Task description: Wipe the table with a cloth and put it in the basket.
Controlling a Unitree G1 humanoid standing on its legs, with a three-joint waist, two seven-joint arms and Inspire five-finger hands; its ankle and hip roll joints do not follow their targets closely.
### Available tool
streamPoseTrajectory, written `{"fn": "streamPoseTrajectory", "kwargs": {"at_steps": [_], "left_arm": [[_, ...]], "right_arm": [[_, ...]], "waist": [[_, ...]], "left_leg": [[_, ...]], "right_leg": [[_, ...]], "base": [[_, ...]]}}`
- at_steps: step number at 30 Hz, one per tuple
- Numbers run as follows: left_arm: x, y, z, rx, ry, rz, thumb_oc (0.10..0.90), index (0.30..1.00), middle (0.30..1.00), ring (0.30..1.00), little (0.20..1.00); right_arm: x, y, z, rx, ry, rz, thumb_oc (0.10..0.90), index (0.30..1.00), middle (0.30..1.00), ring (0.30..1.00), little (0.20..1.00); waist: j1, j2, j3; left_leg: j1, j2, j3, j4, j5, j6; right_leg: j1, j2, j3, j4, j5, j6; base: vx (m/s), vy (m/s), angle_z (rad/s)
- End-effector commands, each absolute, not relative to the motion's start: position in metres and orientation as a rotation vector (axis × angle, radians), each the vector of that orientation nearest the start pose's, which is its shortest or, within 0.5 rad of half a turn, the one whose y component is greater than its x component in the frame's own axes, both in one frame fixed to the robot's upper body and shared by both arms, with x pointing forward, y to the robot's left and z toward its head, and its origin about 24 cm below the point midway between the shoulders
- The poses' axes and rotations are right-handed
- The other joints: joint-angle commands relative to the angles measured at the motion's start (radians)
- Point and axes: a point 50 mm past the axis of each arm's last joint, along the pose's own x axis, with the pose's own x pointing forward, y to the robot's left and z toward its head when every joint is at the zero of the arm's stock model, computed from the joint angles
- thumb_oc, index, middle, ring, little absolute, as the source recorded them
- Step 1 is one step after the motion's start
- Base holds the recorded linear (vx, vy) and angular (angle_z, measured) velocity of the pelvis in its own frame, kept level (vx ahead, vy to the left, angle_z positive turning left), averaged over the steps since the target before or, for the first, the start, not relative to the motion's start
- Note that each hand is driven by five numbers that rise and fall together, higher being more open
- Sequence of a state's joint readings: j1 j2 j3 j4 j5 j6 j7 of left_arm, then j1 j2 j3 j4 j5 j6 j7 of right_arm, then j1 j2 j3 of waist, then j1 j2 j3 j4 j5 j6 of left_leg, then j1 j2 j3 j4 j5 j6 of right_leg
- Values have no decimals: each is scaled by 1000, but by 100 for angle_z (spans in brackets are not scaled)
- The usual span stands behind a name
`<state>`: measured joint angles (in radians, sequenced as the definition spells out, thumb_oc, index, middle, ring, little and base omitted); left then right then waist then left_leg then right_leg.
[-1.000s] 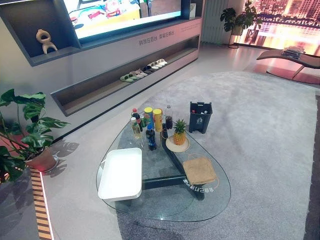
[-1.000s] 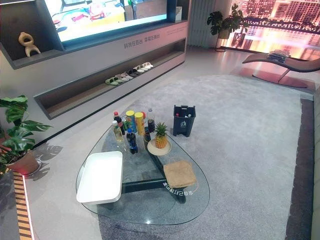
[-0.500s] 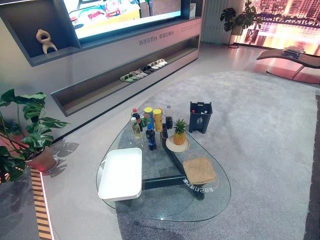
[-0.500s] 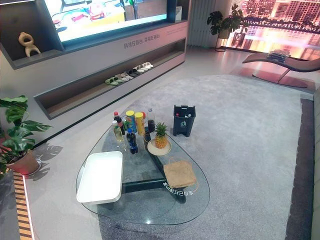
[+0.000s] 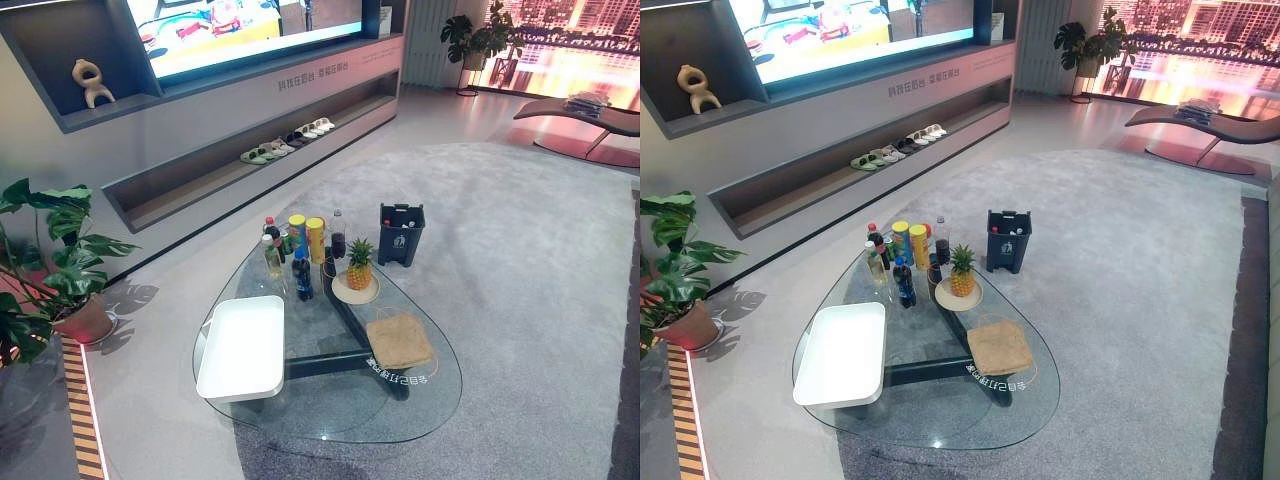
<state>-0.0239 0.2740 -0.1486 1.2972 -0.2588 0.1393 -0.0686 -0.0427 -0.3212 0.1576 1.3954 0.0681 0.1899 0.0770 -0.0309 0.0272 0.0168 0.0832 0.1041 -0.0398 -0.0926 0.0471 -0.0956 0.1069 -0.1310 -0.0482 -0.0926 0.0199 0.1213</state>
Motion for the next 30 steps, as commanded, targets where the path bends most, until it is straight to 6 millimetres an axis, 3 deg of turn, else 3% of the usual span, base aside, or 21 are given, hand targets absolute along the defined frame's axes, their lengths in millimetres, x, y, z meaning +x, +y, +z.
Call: {"fn": "streamPoseTrajectory", "kwargs": {"at_steps": [1, 5, 11, 16, 19, 22, 26, 30], "left_arm": [[95, 250, -159, 60, 1339, 213, 800, 900, 900, 900, 900], [99, 251, -157, 47, 1322, 226, 800, 900, 900, 900, 900], [93, 254, -158, 49, 1327, 247, 800, 900, 900, 900, 900], [98, 258, -156, 20, 1282, 281, 800, 900, 900, 900, 900], [126, 255, -148, -7, 1180, 279, 800, 900, 900, 900, 900], [174, 248, -132, -47, 1020, 268, 800, 900, 900, 900, 900], [203, 250, -115, -86, 888, 283, 800, 900, 900, 900, 900], [228, 257, -97, -114, 775, 297, 800, 900, 900, 900, 900]], "right_arm": [[61, -278, -155, -298, 1553, -122, 800, 900, 900, 900, 900], [65, -282, -154, -300, 1547, -129, 800, 900, 900, 900, 900], [55, -284, -154, -293, 1570, -154, 800, 900, 900, 900, 900], [56, -291, -152, -325, 1563, -143, 800, 900, 900, 900, 900], [83, -293, -147, -355, 1497, -145, 800, 900, 900, 900, 900], [127, -294, -135, -375, 1388, -167, 800, 900, 900, 900, 900], [148, -297, -125, -382, 1322, -185, 800, 900, 900, 900, 900], [168, -298, -117, -364, 1249, -210, 800, 900, 900, 900, 900]], "waist": [[13, -14, 55], [12, -11, 70], [11, -12, 73], [5, -8, 110], [8, 2, 186], [6, 18, 292], [11, 23, 357], [29, 19, 408]], "left_leg": [[7, -89, 26, 5, -74, 50], [-3, -85, 29, 5, -67, 49], [-5, -92, 19, 5, -67, 53], [-37, -92, 23, 5, -53, 50], [-113, -96, 19, 5, -22, 55], [-223, -100, 22, 5, 17, 61], [-302, -109, 17, 5, 37, 61], [-385, -119, 10, 8, 75, 57]], "right_leg": [[-4, 60, -19, 11, -20, -19], [-15, 61, -21, 15, -18, -21], [-13, 66, -13, 10, -18, -22], [-54, 64, 3, 11, 0, -18], [-141, 58, 15, 14, 33, -20], [-258, 60, 24, 17, 70, -28], [-331, 56, 9, 25, 77, -25], [-430, 57, -21, 113, 56, -33]], "base": [[0, 0, 0], [0, 0, 0], [61, -5, 0], [28, 5, 0], [-275, 29, -5], [-326, 16, -7], [-142, 7, -4], [-140, -10, -2]]}}
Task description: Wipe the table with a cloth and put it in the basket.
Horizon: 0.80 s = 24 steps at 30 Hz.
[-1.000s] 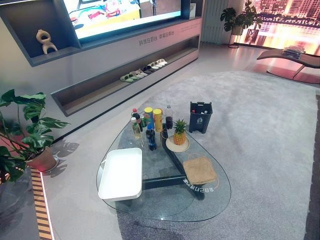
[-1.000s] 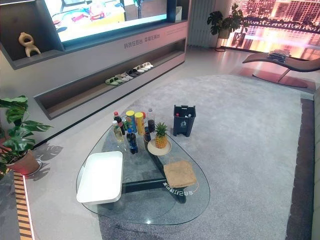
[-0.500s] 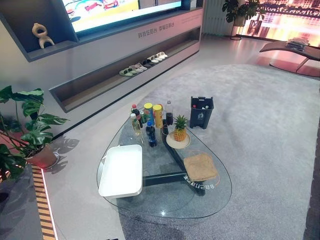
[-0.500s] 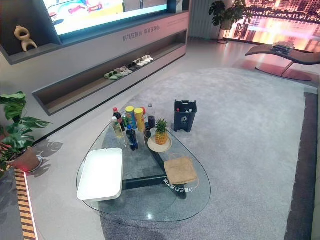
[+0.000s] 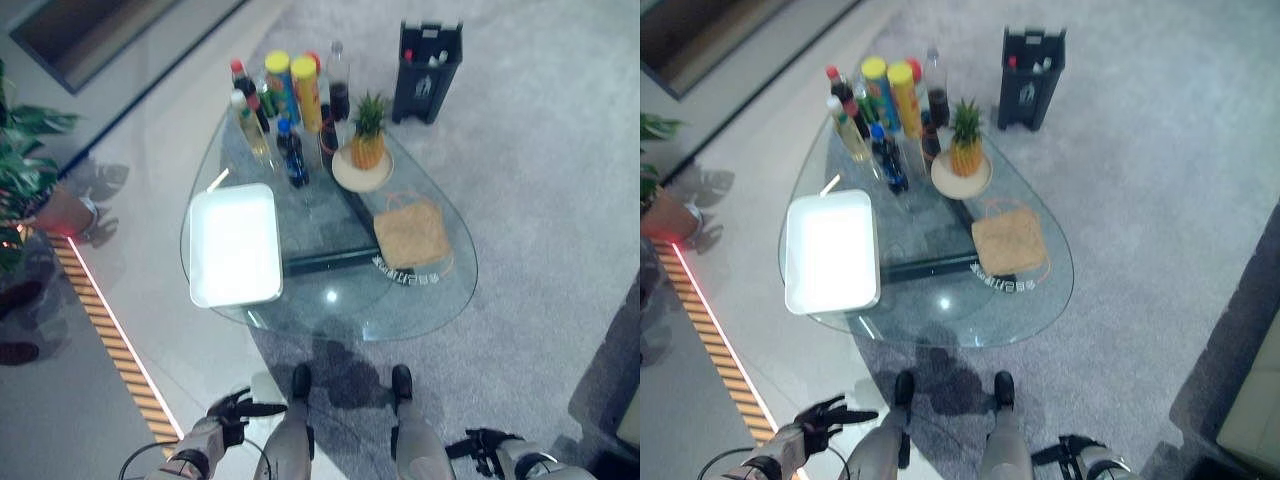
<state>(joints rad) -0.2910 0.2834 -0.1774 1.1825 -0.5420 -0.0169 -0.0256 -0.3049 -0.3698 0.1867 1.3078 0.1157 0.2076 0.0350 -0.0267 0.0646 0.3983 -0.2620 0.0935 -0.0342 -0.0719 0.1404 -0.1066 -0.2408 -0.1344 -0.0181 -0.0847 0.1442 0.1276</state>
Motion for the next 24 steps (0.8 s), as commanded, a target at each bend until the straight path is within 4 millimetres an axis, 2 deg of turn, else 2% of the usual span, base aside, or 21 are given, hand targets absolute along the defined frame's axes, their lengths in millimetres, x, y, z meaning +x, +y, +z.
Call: {"fn": "streamPoseTrajectory", "kwargs": {"at_steps": [1, 7, 10, 14, 19, 24], "left_arm": [[232, 256, -94, -113, 760, 295, 800, 900, 900, 900, 900], [250, 258, -79, -118, 693, 283, 800, 900, 900, 900, 900], [257, 257, -74, -124, 655, 278, 800, 900, 900, 900, 900], [260, 261, -69, -129, 627, 294, 800, 900, 900, 900, 900], [266, 263, -61, -126, 594, 291, 800, 900, 900, 900, 900], [271, 268, -54, -139, 551, 313, 800, 900, 900, 900, 900]], "right_arm": [[171, -299, -115, -358, 1234, -215, 800, 900, 900, 900, 900], [193, -299, -104, -319, 1143, -257, 800, 900, 900, 900, 900], [204, -300, -97, -294, 1088, -294, 800, 900, 900, 900, 900], [214, -303, -90, -275, 1027, -329, 800, 900, 900, 900, 900], [235, -304, -75, -259, 915, -365, 800, 900, 900, 900, 900], [254, -309, -56, -245, 792, -401, 800, 900, 900, 900, 900]], "waist": [[28, -19, 38], [33, -24, 90], [34, -29, 107], [35, -31, 116], [37, -30, 119], [40, -30, 122]], "left_leg": [[-61, -114, -2, 1, -14, 69], [-234, -145, -11, 229, -48, 66], [-346, -157, -11, 409, -102, 74], [-441, -147, -21, 541, -156, 86], [-521, -132, -16, 601, -180, 97], [-599, -121, -12, 654, -190, 97]], "right_leg": [[-106, 62, -56, 131, -76, -43], [-248, 61, -85, 317, -134, -67], [-348, 64, -84, 458, -184, -83], [-439, 78, -59, 575, -230, -98], [-530, 100, -51, 659, -254, -109], [-602, 98, -56, 730, -266, -117]], "base": [[-142, -30, 0], [-155, -49, 1], [-127, -58, 13], [-43, -50, 14], [-45, -42, 1], [-31, -31, -5]]}}
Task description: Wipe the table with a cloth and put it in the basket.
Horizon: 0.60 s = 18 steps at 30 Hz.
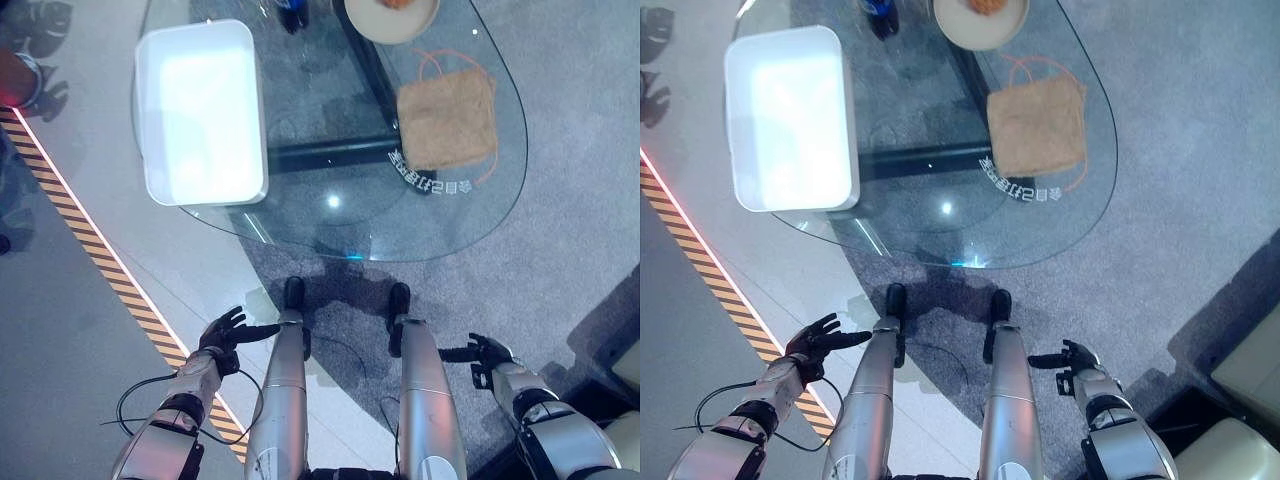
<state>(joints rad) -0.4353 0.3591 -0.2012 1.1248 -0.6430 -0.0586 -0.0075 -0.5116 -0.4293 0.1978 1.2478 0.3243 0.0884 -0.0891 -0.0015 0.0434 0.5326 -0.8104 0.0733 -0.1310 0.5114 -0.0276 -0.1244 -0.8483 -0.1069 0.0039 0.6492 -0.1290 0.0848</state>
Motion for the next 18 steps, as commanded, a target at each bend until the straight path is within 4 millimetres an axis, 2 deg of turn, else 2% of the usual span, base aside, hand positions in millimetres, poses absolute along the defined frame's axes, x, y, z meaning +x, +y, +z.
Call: {"fn": "streamPoseTrajectory", "kwargs": {"at_steps": [1, 10, 14, 18], "left_arm": [[271, 268, -53, -140, 545, 313, 800, 900, 900, 900, 900], [273, 276, -48, -186, 522, 336, 800, 900, 900, 900, 900], [271, 281, -47, -251, 506, 352, 800, 900, 900, 900, 900], [266, 286, -49, -276, 497, 370, 800, 900, 900, 900, 900]], "right_arm": [[257, -311, -53, -245, 770, -408, 800, 900, 900, 900, 900], [276, -326, -24, -239, 614, -473, 800, 900, 900, 900, 900], [284, -341, -1, -260, 501, -547, 800, 900, 900, 900, 900], [296, -356, 34, -261, 332, -631, 800, 900, 900, 900, 900]], "waist": [[16, -8, -13], [33, -11, -13], [37, -16, -13], [38, -23, -13]], "left_leg": [[-63, -100, 84, 77, -23, 114], [-103, -102, 78, 71, -17, 108], [-106, -100, 76, 49, -7, 104], [-97, -99, 73, 17, 3, 103]], "right_leg": [[-6, 70, -77, 5, 5, -76], [-41, 59, -91, 10, 6, -74], [-42, 57, -94, -15, 20, -69], [-34, 59, -95, -53, 36, -64]], "base": [[-11, -19, 4], [1, -8, 0], [0, 0, 0], [11, -15, 3]]}}
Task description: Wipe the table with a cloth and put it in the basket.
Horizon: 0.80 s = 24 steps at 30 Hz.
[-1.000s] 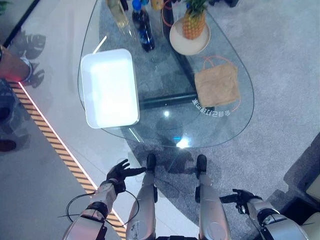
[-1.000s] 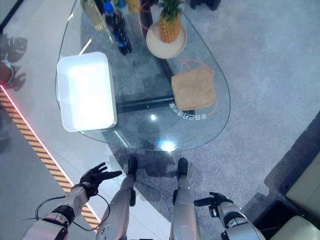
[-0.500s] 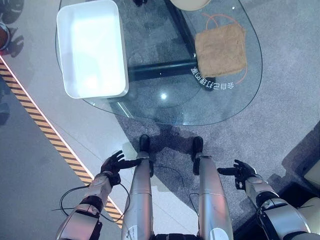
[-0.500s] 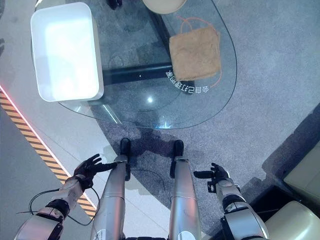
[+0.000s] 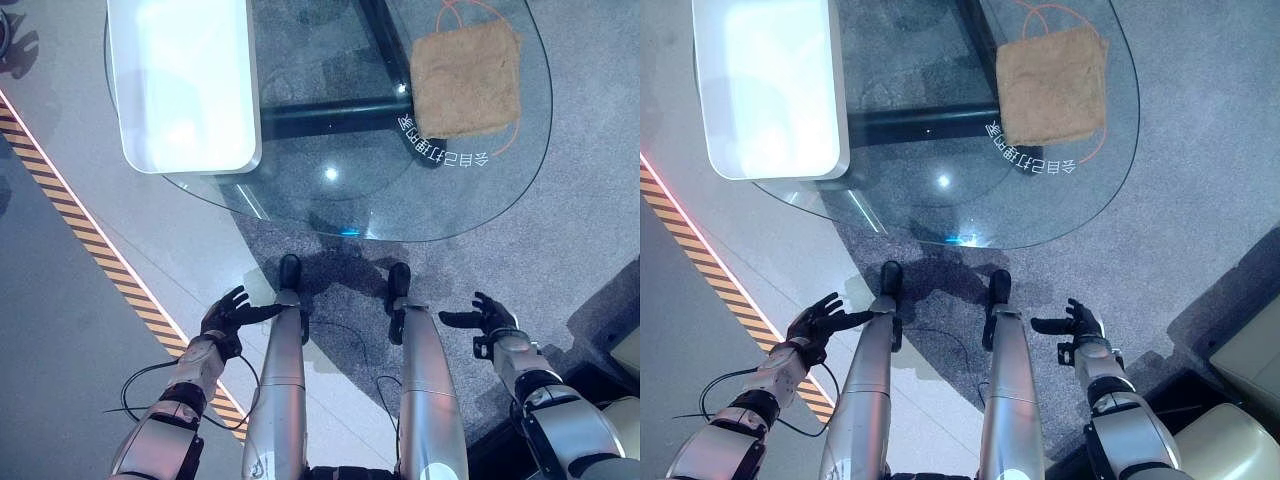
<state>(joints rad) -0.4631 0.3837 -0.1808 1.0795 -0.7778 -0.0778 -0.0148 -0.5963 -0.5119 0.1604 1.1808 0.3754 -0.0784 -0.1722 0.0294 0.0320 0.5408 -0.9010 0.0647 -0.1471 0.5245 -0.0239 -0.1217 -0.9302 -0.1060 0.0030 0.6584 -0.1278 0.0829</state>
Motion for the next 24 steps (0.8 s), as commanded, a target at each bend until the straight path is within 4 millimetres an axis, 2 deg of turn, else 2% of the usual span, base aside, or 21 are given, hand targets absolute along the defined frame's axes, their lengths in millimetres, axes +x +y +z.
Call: {"fn": "streamPoseTrajectory", "kwargs": {"at_steps": [1, 2, 5, 6, 13, 14, 17, 24], "left_arm": [[265, 287, -49, -281, 496, 374, 800, 900, 900, 900, 900], [263, 289, -49, -278, 496, 382, 800, 900, 900, 900, 900], [260, 295, -49, -283, 494, 391, 800, 900, 900, 900, 900], [260, 295, -49, -284, 494, 390, 800, 900, 900, 900, 900], [261, 301, -46, -284, 490, 385, 800, 900, 900, 900, 900], [263, 302, -44, -288, 488, 386, 800, 900, 900, 900, 900], [264, 303, -42, -296, 485, 381, 800, 900, 900, 900, 900], [266, 304, -39, -296, 483, 375, 800, 900, 900, 900, 900]], "right_arm": [[300, -359, 45, -269, 286, -645, 800, 900, 900, 900, 900], [307, -362, 64, -282, 212, -663, 800, 900, 900, 900, 900], [318, -370, 102, -306, 89, -701, 800, 900, 900, 900, 900], [319, -371, 107, -307, 75, -708, 800, 900, 900, 900, 900], [329, -383, 176, -323, -134, -823, 800, 900, 900, 900, 900], [332, -383, 194, -335, -188, -840, 800, 900, 900, 900, 900], [335, -381, 223, -349, -270, -862, 800, 900, 900, 900, 900], [342, -362, 280, -394, -459, -869, 800, 900, 900, 900, 900]], "waist": [[7, -13, -21], [8, -17, -21], [10, -22, -21], [10, -23, -21], [21, -24, -21], [21, -23, -21], [24, -21, -21], [29, -19, -21]], "left_leg": [[-4, -90, 88, -4, 2, 99], [-2, -89, 88, -16, 6, 98], [3, -88, 87, -32, 11, 95], [3, -88, 87, -33, 11, 95], [-6, -88, 87, -36, 4, 96], [-7, -88, 87, -39, 3, 96], [-4, -87, 86, -49, 4, 94], [3, -89, 83, -69, 6, 96]], "right_leg": [[51, 58, -95, -75, 39, -61], [56, 58, -99, -93, 47, -59], [64, 59, -103, -117, 59, -56], [64, 59, -104, -119, 60, -55], [62, 56, -116, -130, 61, -53], [60, 56, -117, -132, 60, -54], [63, 56, -119, -141, 60, -52], [68, 56, -124, -161, 65, -47]], "base": [[0, 0, 0], [0, 0, 0], [0, 0, 0], [0, 0, 0], [0, 0, 0], [0, 0, 0], [5, 21, 3], [0, 0, 0]]}}
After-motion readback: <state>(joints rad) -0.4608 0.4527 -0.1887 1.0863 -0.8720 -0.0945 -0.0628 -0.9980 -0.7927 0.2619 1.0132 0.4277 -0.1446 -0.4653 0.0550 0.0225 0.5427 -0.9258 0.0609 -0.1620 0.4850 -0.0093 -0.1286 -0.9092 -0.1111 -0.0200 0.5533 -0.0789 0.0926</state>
